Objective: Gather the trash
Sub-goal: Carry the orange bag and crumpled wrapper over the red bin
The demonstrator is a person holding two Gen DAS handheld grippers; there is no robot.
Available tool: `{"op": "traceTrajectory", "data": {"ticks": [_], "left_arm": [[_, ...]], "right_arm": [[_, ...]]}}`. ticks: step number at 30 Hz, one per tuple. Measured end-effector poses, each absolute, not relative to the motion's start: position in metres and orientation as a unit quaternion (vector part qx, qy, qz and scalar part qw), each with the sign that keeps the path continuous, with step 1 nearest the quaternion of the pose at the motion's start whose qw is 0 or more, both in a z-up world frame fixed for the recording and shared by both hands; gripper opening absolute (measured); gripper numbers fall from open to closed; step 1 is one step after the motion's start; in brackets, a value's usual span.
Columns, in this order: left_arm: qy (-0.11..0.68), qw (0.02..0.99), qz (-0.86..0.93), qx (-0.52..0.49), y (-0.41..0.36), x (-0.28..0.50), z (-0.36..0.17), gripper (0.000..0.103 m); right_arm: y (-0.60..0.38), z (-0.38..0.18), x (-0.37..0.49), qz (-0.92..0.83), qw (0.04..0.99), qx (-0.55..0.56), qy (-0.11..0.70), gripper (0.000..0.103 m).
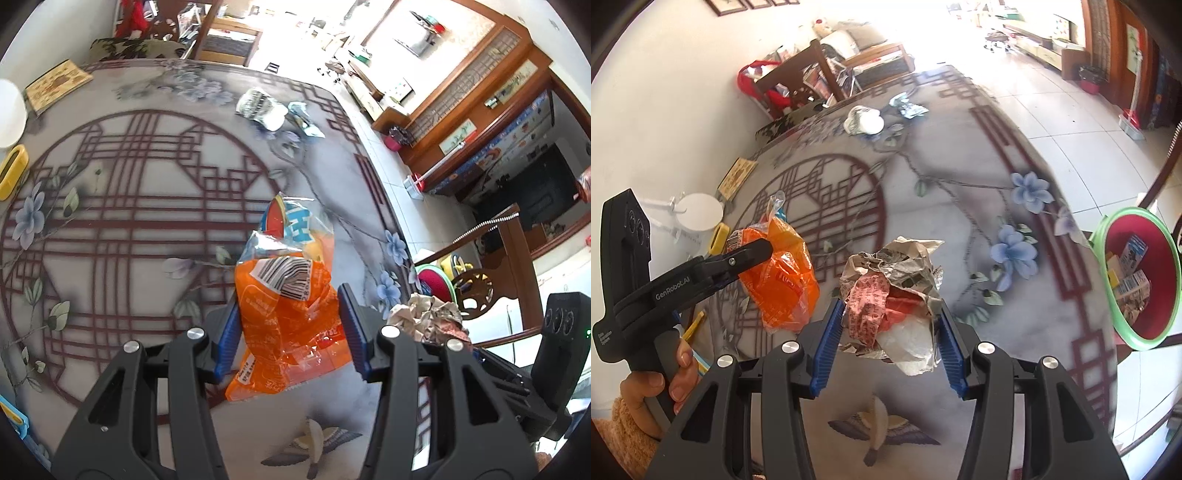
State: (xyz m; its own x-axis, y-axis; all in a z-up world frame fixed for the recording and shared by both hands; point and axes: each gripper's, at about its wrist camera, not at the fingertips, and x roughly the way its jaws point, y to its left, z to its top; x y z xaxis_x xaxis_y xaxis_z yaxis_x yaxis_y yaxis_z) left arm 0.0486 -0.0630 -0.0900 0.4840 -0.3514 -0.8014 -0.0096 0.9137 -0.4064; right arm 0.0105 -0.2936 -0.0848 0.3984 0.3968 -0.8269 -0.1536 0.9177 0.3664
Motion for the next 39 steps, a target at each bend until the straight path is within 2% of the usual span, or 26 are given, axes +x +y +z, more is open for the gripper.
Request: {"op": "traceTrajectory", "data": {"ticks": [25, 39], "left_arm": [[0.501, 0.843, -0.154, -0.120, -0.196, 0.054, -0.080, 0.048], [0.533, 0.814, -0.212, -0.087, -0.296, 0.080, -0.096, 0.048]], "right_arm": [[-0.420, -0.087, -0.004, 0.121, 0.835, 0.168, 0.510, 0.048], [-0.573, -0.104, 0.017, -0.008, 0.845, 0.207, 0.493, 0.048]]}}
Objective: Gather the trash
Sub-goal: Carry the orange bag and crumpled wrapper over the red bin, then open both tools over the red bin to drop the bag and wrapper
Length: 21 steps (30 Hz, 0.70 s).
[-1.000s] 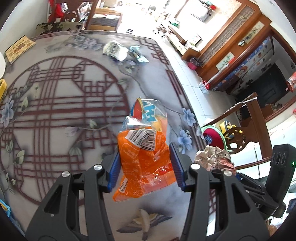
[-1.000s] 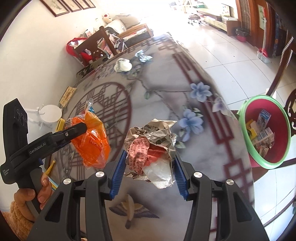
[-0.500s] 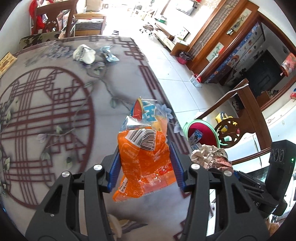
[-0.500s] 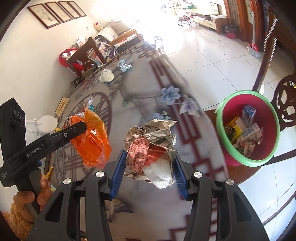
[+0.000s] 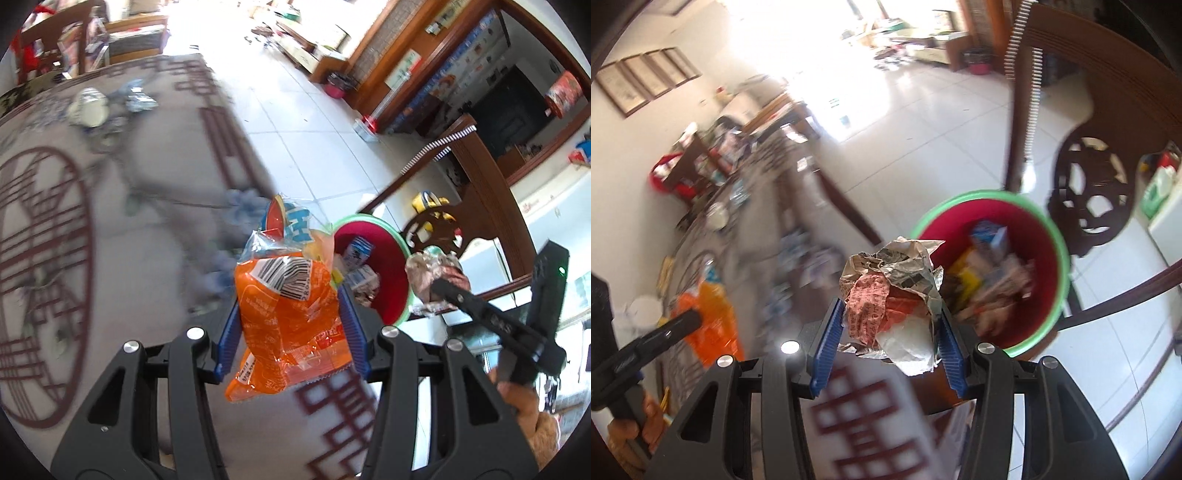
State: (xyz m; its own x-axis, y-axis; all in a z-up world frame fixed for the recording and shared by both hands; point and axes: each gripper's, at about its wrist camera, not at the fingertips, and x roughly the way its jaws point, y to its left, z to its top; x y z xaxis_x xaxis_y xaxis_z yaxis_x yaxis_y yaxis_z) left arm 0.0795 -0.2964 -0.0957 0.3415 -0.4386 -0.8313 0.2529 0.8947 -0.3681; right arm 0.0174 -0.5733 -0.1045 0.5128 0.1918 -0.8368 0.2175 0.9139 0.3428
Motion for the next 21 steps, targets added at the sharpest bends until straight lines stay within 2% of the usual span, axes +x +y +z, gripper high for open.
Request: {"op": "traceTrajectory", "data": {"ticks": [4, 6, 8, 9, 21], "left_arm": [[0.536, 0.808, -0.238, -0.067, -0.335, 0.088, -0.098, 0.048], [0.538, 0.804, -0.250, -0.054, -0.356, 0.093, -0.100, 0.048], [0.541, 0.799, -0.258, -0.044, -0.374, 0.097, -0.103, 0.048], [0.541, 0.798, -0.261, -0.040, -0.381, 0.099, -0.104, 0.048], [0.538, 0.779, -0.321, 0.022, -0.474, 0.121, -0.121, 0.049]], "right_arm": [[-0.602, -0.116, 0.030, -0.022, 0.841, 0.206, 0.499, 0.049], [-0.612, -0.123, 0.036, -0.022, 0.836, 0.212, 0.506, 0.053], [-0.621, -0.127, 0.039, -0.031, 0.834, 0.221, 0.505, 0.067], [-0.628, -0.127, 0.039, -0.036, 0.834, 0.227, 0.502, 0.068], [-0.683, -0.128, 0.010, -0.085, 0.826, 0.255, 0.495, 0.070]]}}
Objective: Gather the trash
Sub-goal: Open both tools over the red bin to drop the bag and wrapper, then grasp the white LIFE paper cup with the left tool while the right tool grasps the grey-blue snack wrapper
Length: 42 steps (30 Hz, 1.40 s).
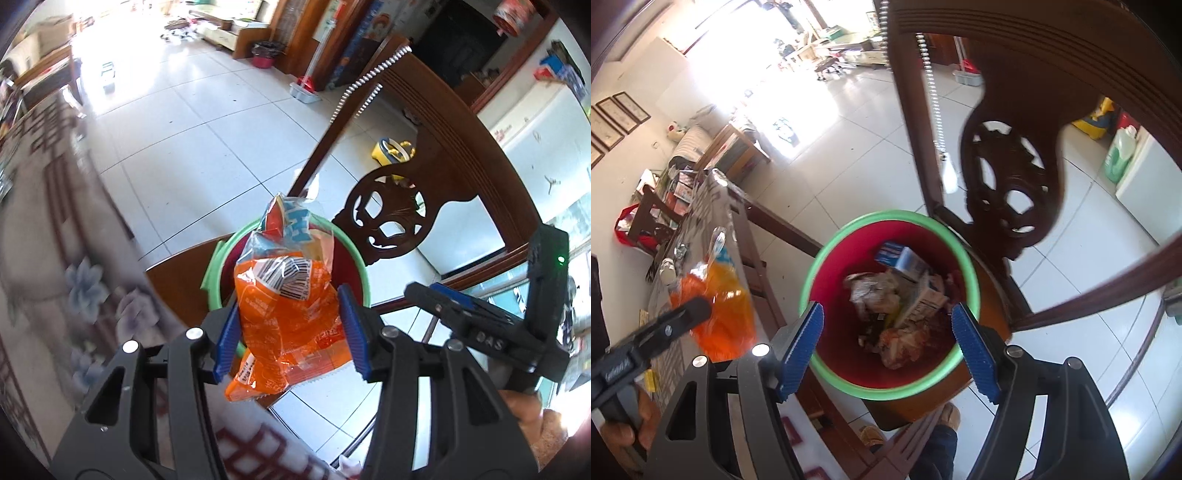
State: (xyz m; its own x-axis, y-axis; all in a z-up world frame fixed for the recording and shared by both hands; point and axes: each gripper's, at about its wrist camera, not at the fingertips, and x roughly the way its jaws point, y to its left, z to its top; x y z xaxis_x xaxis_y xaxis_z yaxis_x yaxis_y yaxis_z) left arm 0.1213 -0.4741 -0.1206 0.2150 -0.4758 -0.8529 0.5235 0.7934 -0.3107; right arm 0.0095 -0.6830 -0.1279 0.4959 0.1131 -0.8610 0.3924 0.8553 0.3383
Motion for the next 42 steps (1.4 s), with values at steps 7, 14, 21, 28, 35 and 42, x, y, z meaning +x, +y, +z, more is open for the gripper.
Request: {"op": "traceTrajectory", "data": {"ticks": [7, 14, 21, 28, 35, 42], "left_arm": [[0.543, 0.769, -0.337, 0.026, -0.499, 0.125, -0.128, 0.056], [0.537, 0.775, -0.333, 0.021, -0.487, 0.121, -0.121, 0.068], [0.525, 0.794, -0.306, -0.011, -0.438, 0.117, -0.102, 0.073], [0.518, 0.823, -0.230, -0.043, -0.349, 0.125, -0.097, 0.075], [0.504, 0.852, -0.095, -0.100, -0.215, 0.167, -0.091, 0.075], [0.497, 0.853, 0.001, -0.158, -0.109, 0.181, -0.098, 0.077]], "right_arm": [[-0.696, -0.130, -0.003, -0.105, 0.822, 0.266, 0.492, 0.070], [-0.688, -0.124, -0.005, -0.103, 0.826, 0.262, 0.489, 0.070], [-0.651, -0.107, 0.003, -0.074, 0.839, 0.239, 0.483, 0.070], [-0.592, -0.105, 0.021, -0.030, 0.842, 0.222, 0.491, 0.070], [-0.513, -0.109, 0.062, 0.030, 0.843, 0.193, 0.502, 0.071], [-0.416, -0.112, 0.150, 0.103, 0.844, 0.143, 0.507, 0.071]]}}
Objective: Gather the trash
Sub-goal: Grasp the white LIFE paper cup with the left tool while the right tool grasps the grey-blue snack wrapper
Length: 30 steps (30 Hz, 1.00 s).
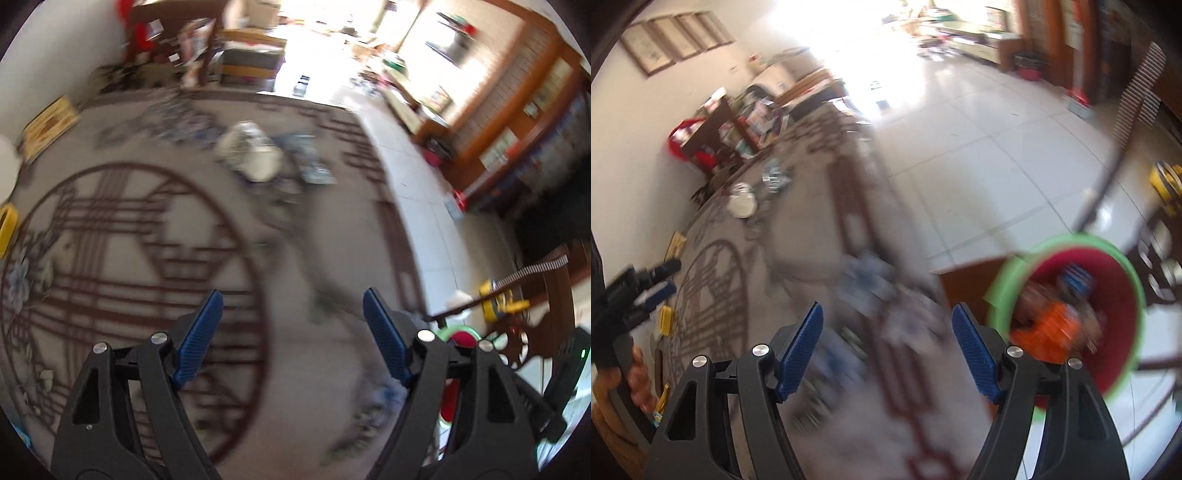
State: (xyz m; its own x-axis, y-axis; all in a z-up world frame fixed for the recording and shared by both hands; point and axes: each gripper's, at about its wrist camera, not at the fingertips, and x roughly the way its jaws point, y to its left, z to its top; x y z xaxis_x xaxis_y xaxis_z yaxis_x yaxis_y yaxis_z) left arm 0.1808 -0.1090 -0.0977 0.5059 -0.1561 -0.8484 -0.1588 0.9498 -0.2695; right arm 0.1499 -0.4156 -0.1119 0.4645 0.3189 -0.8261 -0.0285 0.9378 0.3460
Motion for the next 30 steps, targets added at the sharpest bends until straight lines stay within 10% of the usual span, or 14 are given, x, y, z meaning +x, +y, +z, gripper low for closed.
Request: {"op": "traceTrajectory", "data": {"ticks": [16, 22, 30], "left_arm": [[0.521, 0.819, 0.072, -0.228, -0.031, 0.194, -0.166, 0.077], [0.490, 0.837, 0.063, -0.235, -0.031, 0.251, -0.155, 0.077], [0.459, 0.853, 0.094, -0.229, -0.044, 0.350, -0.151, 0.085]], "right_arm": [[-0.205, -0.162, 0.399, 0.192, 0.828, -0.040, 0.525, 0.057], [-0.192, -0.185, 0.416, 0.195, 0.818, -0.077, 0.536, 0.032], [-0.236, -0.152, 0.350, 0.247, 0.826, -0.031, 0.506, 0.025]]}}
